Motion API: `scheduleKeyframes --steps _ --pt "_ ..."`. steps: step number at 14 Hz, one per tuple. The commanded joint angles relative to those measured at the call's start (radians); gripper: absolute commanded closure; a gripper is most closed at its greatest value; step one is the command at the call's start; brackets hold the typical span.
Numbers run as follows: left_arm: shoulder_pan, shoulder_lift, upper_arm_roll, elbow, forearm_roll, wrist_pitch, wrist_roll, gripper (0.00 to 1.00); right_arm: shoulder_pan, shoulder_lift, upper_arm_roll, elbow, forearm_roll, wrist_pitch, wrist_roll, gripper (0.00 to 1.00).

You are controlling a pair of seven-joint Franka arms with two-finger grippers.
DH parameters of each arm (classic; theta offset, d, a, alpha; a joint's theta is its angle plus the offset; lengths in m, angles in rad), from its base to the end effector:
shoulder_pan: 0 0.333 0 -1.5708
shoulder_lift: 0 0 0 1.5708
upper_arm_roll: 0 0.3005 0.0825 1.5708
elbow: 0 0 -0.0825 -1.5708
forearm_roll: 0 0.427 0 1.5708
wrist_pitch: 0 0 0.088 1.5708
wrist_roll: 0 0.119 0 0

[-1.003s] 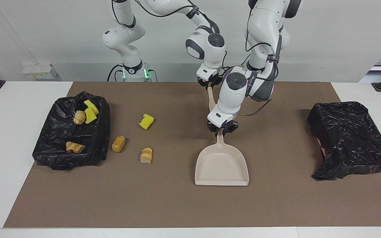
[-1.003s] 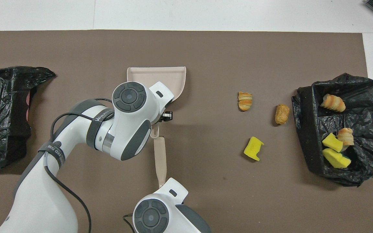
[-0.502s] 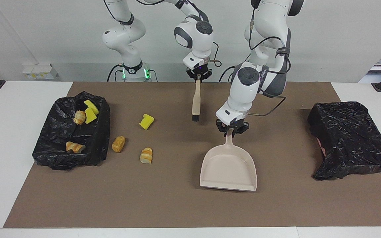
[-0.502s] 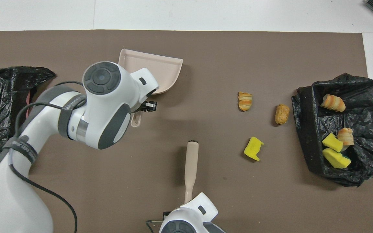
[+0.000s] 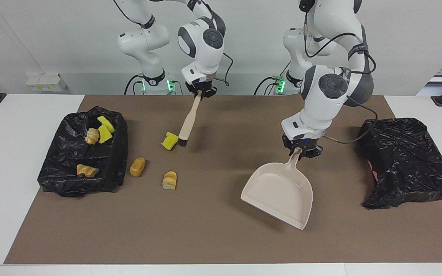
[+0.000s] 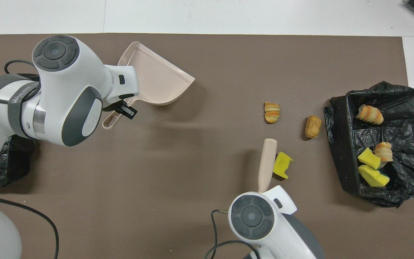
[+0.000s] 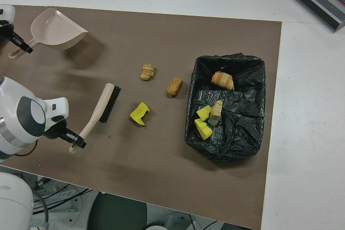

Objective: Sweep and dump trash in bin
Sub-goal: 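Sweep the remaining chunks toward the dustpan with the right gripper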

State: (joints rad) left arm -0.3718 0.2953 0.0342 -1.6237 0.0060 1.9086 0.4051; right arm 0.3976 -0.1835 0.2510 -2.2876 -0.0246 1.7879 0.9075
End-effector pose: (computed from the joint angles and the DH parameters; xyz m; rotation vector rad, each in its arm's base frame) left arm 0.6437 -0.2273 0.4085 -2.9112 1.1395 0.0168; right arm 0.3867 0.2889 0.3544 2.8316 -0.3718 -0.2626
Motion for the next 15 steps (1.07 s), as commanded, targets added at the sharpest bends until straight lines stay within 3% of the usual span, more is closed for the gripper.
scheduleKeyframes --steps 1,3,6,8,12,15 --pt "0.004 0.025 -0.008 0.058 0.04 -0.028 0.241 1.0 -0.116 0.01 0.011 0.005 -0.089 -0.048 -0.08 1.0" --pt "0.001 0.022 -0.008 0.045 0.037 -0.034 0.434 1.0 -0.17 0.05 0.011 0.045 -0.191 -0.076 -0.139 1.0" --pt "-0.001 0.005 -0.008 -0.002 0.035 -0.034 0.635 1.0 -0.313 0.097 0.011 0.071 -0.236 -0.061 -0.299 1.0" --pt "-0.015 -0.048 -0.008 -0.098 0.035 -0.02 0.632 1.0 -0.402 0.116 0.011 0.076 -0.256 -0.038 -0.389 1.0" --pt "-0.053 -0.174 -0.01 -0.339 0.037 0.107 0.632 1.0 -0.441 0.151 0.014 0.088 -0.31 -0.009 -0.404 1.0" --pt "-0.105 -0.185 -0.01 -0.398 0.071 0.138 0.601 1.0 -0.436 0.211 0.019 0.086 -0.305 0.013 -0.409 1.0"
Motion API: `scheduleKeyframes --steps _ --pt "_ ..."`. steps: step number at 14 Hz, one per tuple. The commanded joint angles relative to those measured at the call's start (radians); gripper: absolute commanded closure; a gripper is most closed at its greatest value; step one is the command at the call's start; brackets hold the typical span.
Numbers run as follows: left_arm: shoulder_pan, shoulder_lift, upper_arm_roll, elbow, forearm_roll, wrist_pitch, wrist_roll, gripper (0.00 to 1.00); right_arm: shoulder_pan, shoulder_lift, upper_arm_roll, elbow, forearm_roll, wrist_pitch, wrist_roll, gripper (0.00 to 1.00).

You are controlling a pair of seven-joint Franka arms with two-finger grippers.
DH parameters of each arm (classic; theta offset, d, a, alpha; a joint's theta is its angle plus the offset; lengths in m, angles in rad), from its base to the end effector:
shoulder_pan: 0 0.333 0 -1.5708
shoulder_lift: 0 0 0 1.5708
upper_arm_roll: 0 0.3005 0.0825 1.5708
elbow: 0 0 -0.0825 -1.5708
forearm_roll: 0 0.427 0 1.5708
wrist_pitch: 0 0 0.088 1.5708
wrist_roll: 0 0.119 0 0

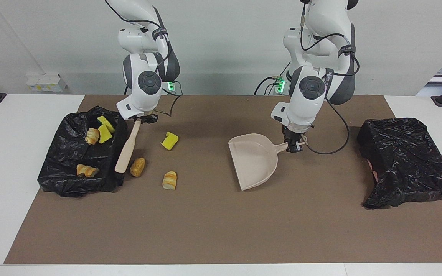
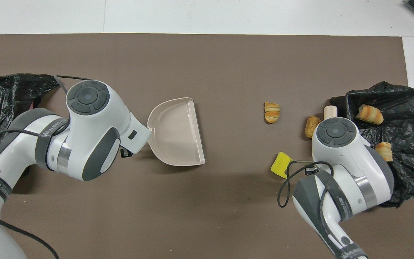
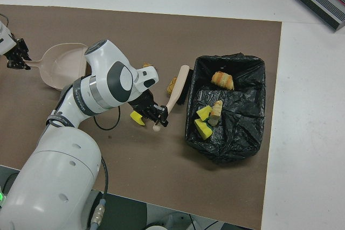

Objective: Sweep and dump trash in bin
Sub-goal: 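Sweep the remaining chunks toward the dustpan with the right gripper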

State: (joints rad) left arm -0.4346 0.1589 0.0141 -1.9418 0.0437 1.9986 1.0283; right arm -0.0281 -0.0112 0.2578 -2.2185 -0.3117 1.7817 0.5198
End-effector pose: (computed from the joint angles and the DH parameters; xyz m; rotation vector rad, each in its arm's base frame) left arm 0.5623 -0.2481 0.3447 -2.3217 2.0967 0.1717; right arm 0.4989 0.0857 0.3059 2.6823 -0.2132 -0.3953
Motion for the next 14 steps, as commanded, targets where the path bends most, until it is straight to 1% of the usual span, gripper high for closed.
scheduleKeyframes --steps 1,3,5,8,9,11,14 --pt "-0.061 -0.042 0.01 -0.081 0.035 0.06 -0.057 1.0 -0.006 0.057 0.012 0.019 -0.012 0.025 -0.023 1.0" --pt "-0.091 -0.036 0.01 -0.081 0.038 0.069 -0.086 1.0 -0.001 0.108 0.014 0.065 -0.003 0.048 -0.026 1.0" --pt "-0.099 -0.044 0.01 -0.106 0.038 0.071 -0.099 1.0 0.026 0.177 0.014 0.143 0.0 0.05 -0.027 1.0" --pt "-0.099 -0.048 0.01 -0.115 0.038 0.071 -0.114 1.0 0.062 0.278 0.014 0.264 0.022 0.051 -0.03 1.0" --pt "-0.099 -0.05 0.01 -0.117 0.038 0.072 -0.116 1.0 0.08 0.29 0.015 0.29 0.025 0.05 -0.038 1.0" --pt "-0.099 -0.051 0.01 -0.124 0.038 0.075 -0.138 1.0 0.125 0.306 0.017 0.313 0.078 0.051 -0.07 1.0" --pt "-0.098 -0.053 0.009 -0.124 0.038 0.075 -0.192 1.0 0.192 0.287 0.024 0.294 0.153 0.038 -0.157 1.0"
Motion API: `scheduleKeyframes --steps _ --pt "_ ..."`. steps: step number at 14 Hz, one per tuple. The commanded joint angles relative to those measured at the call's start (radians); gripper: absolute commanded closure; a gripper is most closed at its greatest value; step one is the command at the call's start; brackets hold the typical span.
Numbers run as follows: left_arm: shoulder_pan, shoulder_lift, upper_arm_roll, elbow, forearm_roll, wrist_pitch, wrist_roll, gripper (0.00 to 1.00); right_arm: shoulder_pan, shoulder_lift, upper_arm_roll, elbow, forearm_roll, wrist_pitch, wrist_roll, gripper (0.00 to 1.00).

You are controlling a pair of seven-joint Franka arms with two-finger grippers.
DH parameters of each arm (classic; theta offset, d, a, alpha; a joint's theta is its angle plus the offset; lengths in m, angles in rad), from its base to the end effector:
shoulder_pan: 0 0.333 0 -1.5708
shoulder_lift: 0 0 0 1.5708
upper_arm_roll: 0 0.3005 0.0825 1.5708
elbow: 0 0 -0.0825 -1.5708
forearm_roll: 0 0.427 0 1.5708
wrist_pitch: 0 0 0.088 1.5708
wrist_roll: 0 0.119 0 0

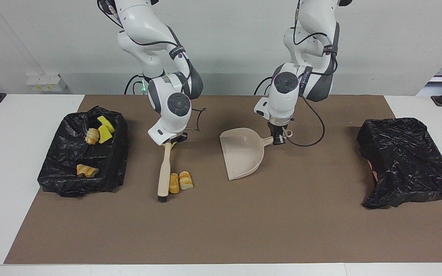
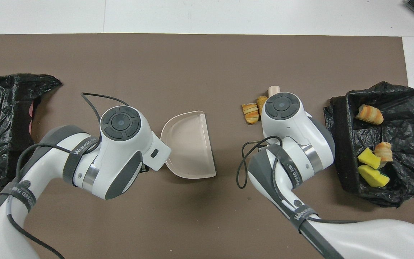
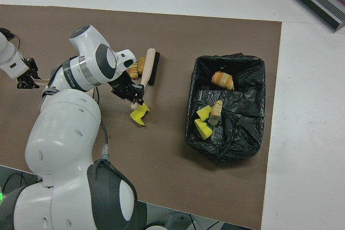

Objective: Sweep and dump trash in bin
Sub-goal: 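Sweep the remaining chunks toward the dustpan with the right gripper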

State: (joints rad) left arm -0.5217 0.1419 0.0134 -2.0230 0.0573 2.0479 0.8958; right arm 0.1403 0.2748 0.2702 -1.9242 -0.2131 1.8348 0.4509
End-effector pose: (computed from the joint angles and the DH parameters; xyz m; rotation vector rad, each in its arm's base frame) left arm 0.5240 -0.2877 0.3198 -2.3432 2.0416 0.1940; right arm 0.5553 0.2184 0.2792 2.8598 0.0791 -0.3874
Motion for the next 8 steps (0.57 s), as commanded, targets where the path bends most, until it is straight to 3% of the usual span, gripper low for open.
scheduleKeyframes --steps 1,8 --pt "-0.012 -0.038 0.01 -0.046 0.024 0.022 -0.083 1.0 0.042 -0.009 0.021 -0.009 0.092 -0.022 -0.125 1.0" --pt "-0.012 -0.065 0.01 -0.109 0.022 0.064 -0.118 1.0 0.226 -0.13 0.029 -0.133 0.276 -0.06 -0.195 1.0"
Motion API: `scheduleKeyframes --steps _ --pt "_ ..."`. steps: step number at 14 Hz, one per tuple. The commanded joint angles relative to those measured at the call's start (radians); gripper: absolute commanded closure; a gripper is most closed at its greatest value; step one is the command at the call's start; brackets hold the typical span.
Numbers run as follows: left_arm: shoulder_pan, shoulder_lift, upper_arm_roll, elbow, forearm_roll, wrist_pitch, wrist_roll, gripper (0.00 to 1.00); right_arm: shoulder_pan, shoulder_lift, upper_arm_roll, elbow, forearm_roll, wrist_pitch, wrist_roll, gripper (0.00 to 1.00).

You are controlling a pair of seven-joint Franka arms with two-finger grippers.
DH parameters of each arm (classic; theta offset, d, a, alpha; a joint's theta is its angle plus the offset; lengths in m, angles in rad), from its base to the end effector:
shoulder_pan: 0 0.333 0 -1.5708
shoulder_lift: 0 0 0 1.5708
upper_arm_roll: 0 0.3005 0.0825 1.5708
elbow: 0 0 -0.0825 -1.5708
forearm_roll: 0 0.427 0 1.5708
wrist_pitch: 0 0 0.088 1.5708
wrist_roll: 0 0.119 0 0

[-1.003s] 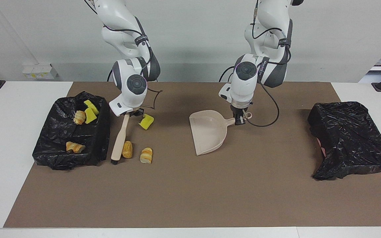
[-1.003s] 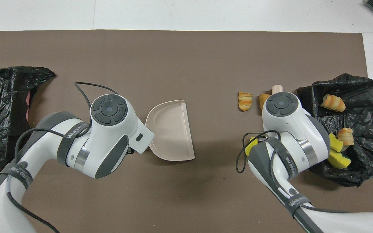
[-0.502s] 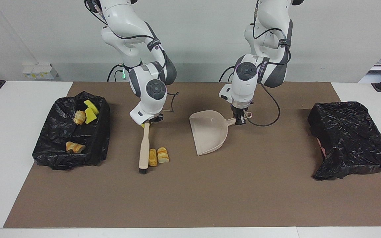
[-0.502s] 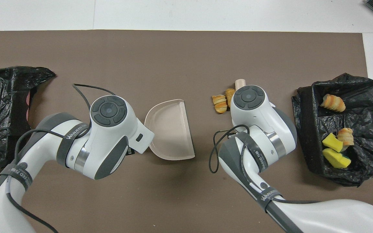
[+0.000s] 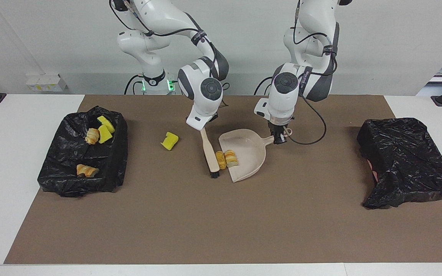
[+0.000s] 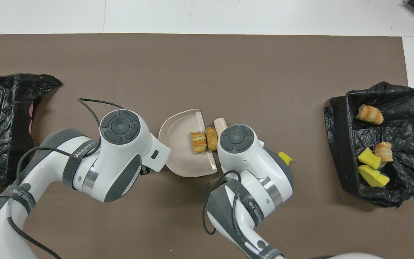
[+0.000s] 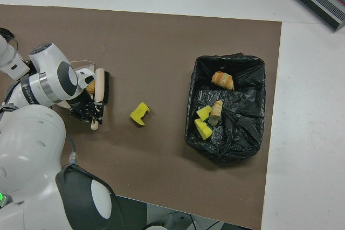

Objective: Sweep and dump trash in bin
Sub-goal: 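Draw the brush back toward the yellow sponge with the right gripper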

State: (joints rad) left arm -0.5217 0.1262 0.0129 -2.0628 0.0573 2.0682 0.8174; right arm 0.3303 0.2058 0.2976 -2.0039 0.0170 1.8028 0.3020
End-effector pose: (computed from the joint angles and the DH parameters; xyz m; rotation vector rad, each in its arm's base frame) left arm 0.5157 -0.2836 0.3118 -2.4171 1.9478 0.1975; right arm 0.4592 0.3349 0.2830 2.9350 0.4809 -0.5877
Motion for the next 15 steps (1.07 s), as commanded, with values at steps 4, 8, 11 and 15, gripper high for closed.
scheduleKeyframes --steps 4,8,11,15 --pt "-0.029 -0.043 0.009 -0.106 0.022 0.122 -0.046 1.0 0.017 -0.146 -0.011 -0.033 0.141 -0.127 -0.035 1.0" --pt "-0.021 -0.042 0.009 -0.106 0.024 0.135 0.064 1.0 -0.111 -0.204 -0.012 -0.055 0.133 -0.241 0.075 1.0" --pt "-0.03 -0.042 0.01 -0.105 0.024 0.13 0.068 1.0 -0.149 -0.238 -0.012 -0.125 0.051 -0.212 0.265 1.0" --pt "-0.063 -0.045 0.01 -0.1 0.053 0.118 0.065 1.0 -0.158 -0.304 -0.012 -0.243 -0.102 -0.128 0.416 1.0"
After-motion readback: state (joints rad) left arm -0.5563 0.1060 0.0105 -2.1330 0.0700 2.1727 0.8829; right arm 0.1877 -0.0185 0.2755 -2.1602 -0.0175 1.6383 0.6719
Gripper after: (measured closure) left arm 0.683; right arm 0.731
